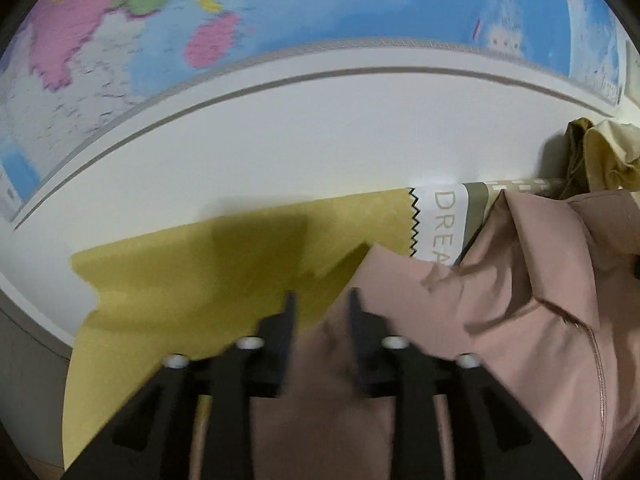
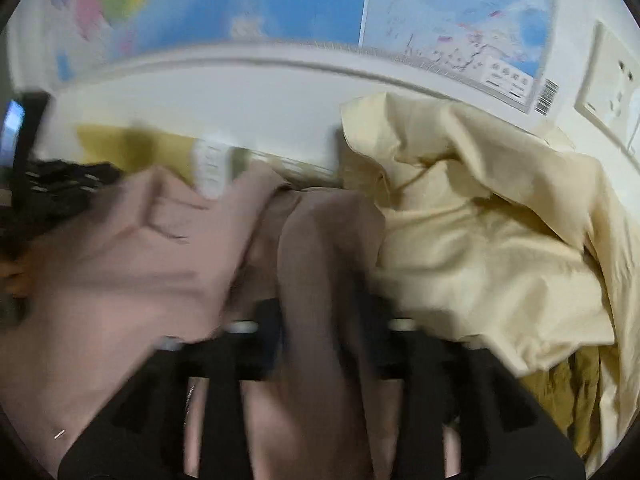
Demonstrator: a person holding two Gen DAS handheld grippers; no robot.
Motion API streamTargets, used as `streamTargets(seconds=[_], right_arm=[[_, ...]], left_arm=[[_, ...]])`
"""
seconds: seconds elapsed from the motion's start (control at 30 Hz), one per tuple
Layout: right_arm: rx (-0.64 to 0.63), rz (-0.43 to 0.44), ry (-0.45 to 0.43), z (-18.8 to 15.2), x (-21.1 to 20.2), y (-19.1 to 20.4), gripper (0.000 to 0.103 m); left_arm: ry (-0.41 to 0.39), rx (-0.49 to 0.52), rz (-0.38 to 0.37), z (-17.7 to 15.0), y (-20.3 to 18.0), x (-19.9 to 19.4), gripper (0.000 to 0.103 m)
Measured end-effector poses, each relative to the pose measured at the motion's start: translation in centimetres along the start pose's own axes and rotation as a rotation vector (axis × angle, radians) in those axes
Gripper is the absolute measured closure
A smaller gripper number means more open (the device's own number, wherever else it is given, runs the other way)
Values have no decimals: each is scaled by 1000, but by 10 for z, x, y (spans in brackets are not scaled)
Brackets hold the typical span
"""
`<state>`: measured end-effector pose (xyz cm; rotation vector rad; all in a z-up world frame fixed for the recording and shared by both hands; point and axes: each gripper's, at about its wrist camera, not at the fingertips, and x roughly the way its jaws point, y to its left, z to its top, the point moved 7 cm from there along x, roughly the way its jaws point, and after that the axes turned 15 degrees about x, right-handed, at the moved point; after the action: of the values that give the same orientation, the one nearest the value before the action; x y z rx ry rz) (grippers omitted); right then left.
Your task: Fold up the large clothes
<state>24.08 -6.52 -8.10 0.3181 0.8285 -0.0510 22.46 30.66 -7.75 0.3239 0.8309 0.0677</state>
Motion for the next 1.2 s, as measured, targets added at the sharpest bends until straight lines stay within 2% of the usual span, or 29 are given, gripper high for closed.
streamTargets(seconds=[0.03, 0.07, 0.1, 0.2, 0.27, 0.33, 0.43, 0.47, 0.5, 0.57, 0.6, 0.63, 0.67, 0.77, 0.93, 1.03, 1.1, 1.17, 1.2], right_arm=[[8, 29, -20, -6, -21, -4, 15], [4, 41, -64, -10, -49, -14, 10], [-5, 21, -107, -16, -74, -27, 9], [35, 27, -101, -43, -115, -66, 9], [89, 37, -8, -73, -121, -95, 9], [102, -31, 47, -101, -116, -118, 9], [120, -72, 187, -158, -102, -137, 10], [112, -97, 212, -169, -96, -141, 13], [88, -120, 236, -179, -90, -142, 29], [47, -150, 217, -183, -88, -141, 45], [53, -138, 216, -182, -90, -141, 82], [72, -129, 224, -179, -91, -141, 98], [116, -100, 234, -173, -99, -144, 98], [215, 44, 169, -150, -142, -149, 98], [362, 307, -12, -97, -241, -154, 99], [386, 421, -49, -78, -272, -145, 99], [389, 509, -44, -72, -290, -130, 99], [379, 576, -13, -71, -292, -109, 99], [377, 609, 7, -69, -287, -97, 98]], left_arm=[[-17, -2, -8, -4, 2, -8, 64], [-33, 3, -12, -6, 3, -15, 61], [-59, 15, -33, -10, 3, -29, 53], [-115, 56, -107, -18, -17, -63, 45], [-129, 107, -152, -26, -42, -83, 43], [-139, 168, -198, -35, -65, -95, 39], [-140, 217, -275, -40, -102, -109, 39], [-141, 231, -282, -42, -112, -114, 39], [-146, 251, -276, -41, -121, -116, 39], [-146, 265, -297, -40, -138, -118, 39], [-144, 267, -306, -38, -142, -118, 39], [-146, 272, -306, -35, -147, -119, 39], [-149, 282, -310, -32, -155, -120, 39], [-170, 316, -329, -27, -169, -129, 39], [-213, 376, -345, -5, -201, -134, 39], [-210, 387, -421, 13, -228, -125, 42], [-200, 387, -428, 27, -245, -112, 53], [-180, 380, -430, 39, -258, -96, 57], [-157, 357, -450, 47, -263, -84, 65]])
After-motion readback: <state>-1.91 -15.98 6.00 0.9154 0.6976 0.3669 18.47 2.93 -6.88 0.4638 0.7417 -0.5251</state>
